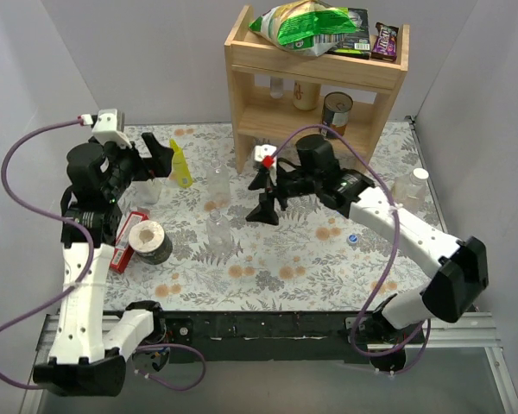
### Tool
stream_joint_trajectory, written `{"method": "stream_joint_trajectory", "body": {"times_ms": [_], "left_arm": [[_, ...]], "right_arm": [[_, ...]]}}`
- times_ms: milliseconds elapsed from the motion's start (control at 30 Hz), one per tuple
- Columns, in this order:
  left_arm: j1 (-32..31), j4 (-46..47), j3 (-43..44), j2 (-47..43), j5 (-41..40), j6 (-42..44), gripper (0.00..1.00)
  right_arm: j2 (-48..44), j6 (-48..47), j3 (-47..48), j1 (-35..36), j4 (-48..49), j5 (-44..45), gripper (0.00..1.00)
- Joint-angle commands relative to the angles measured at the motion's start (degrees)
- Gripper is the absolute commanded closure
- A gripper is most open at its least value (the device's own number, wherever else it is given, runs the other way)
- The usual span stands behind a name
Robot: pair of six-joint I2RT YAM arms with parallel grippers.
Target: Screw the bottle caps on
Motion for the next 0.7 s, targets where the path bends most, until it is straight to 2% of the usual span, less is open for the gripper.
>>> {"method": "stream_joint_trajectory", "body": {"times_ms": [0,233,500,633,667], "left_arm": [[2.9,-2.6,-2.5,-7.4,2.3,-1.5,0.02],[6.4,-4.1,-5.5,-12.5,3.0,-1.5,0.02],[6.6,-5.6,-5.7,-14.0,3.5,-0.6,0.02],[6.6,-5.6,-6.0,-13.7,4.6,-0.4,0.02],[6.6,-5.5,-6.1,-13.4,5.4,-0.3,0.02]], "right_arm": [[3.1,3.9,0.6,4.3,12.7,-0.5,0.07],[11.7,7.3,3.6,9.5,17.1,-1.4,0.09],[18.4,7.2,7.0,10.1,18.2,0.2,0.15],[18.3,8.4,4.5,10.1,20.4,-0.6,0.26],[18.0,9.4,2.9,10.1,21.5,-0.6,0.33]]}}
